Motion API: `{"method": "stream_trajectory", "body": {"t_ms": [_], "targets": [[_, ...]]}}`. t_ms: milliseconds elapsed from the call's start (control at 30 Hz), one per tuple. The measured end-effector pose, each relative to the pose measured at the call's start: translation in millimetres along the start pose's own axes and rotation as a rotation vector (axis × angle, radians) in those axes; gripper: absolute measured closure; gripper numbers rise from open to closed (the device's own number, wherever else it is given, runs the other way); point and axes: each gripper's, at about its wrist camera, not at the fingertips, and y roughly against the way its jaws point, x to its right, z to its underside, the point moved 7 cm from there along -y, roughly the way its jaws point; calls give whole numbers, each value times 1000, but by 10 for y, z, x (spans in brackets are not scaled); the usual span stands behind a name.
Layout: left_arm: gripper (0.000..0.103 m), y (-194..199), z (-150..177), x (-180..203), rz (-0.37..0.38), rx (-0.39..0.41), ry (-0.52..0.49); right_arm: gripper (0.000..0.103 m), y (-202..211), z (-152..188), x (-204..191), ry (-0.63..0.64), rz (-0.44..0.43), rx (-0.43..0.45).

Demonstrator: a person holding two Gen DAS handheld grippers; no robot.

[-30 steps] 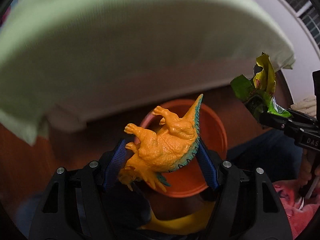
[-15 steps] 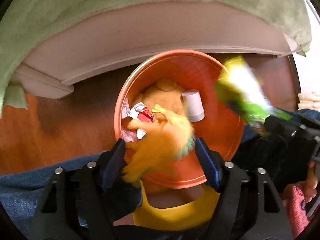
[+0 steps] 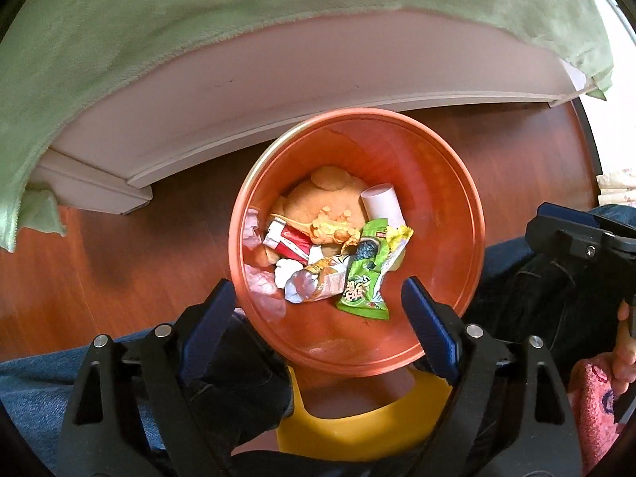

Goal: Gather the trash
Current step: 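Lower both tools over the orange bucket and release dinosaur and chip bag, then grasp the pale blue plastic cup with the right tool and lift it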

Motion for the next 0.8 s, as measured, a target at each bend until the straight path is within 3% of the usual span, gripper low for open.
{"method": "stream_trajectory", "body": {"t_ms": [300,433,633,800], "targets": [[20,132,-10,1,-18,50,-15,27,74,-14,-5,15,-2,21],[20,273,-47,-2,-8,82,-17,27,246,-90,-78,53,10,76],[20,701,-214,-10,-17,190,-32,27,795,-397,-336,164,15,235],[20,1229,-457,-54,-29,331,-28,24,1335,-821,-585,247,7,405]]}}
